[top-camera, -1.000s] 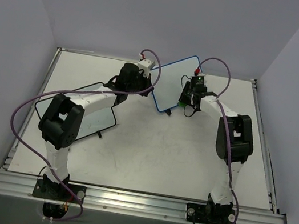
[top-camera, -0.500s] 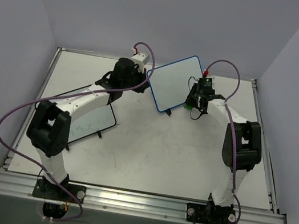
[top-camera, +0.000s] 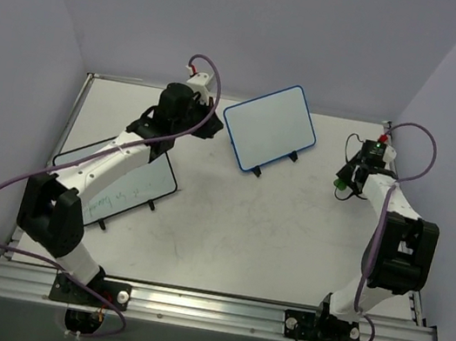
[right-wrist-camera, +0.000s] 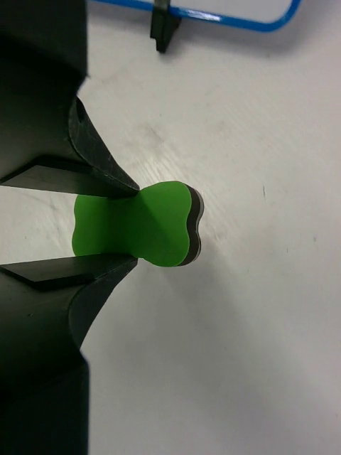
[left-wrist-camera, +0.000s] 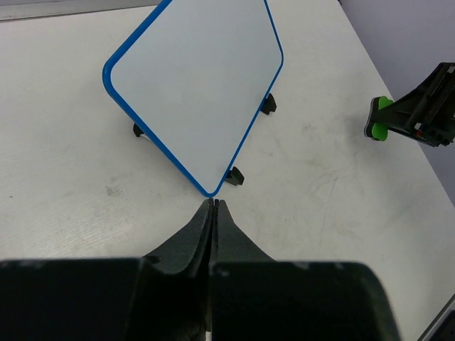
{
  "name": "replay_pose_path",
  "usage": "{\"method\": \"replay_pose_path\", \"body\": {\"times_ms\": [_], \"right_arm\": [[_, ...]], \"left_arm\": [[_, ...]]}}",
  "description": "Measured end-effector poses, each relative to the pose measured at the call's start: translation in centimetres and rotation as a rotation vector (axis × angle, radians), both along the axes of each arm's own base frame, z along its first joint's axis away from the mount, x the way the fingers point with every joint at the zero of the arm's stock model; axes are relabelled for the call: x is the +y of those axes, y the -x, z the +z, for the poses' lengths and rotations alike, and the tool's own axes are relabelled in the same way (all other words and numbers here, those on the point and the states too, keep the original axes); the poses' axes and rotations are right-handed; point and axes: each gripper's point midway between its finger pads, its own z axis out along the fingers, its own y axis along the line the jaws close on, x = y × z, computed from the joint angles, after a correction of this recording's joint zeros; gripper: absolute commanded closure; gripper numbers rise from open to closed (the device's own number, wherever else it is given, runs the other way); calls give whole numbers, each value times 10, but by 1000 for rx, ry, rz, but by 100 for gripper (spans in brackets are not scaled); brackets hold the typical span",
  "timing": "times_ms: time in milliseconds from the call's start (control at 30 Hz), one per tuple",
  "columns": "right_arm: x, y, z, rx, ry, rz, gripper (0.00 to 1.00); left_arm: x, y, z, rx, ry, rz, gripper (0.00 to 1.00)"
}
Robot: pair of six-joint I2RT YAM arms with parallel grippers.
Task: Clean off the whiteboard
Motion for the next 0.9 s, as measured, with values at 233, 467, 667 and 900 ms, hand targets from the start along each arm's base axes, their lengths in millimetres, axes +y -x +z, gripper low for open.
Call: {"method": "replay_pose_path", "body": {"times_ms": [233,467,667,900], "right_arm": [[-25,12,-25,73,-6,-60,75],[-26,16,-52,135,-17,-68,46],[-26,17,-54,139,-17,-69,23],[-26,16,-48,128,-14,-67,0]], "left_arm": [[5,18,5,16,17,-4,96],[1,34,11,21,43,-27,96],[2,39,14,23,53,-30,96],[4,44,28,0,74,-29,96]]}}
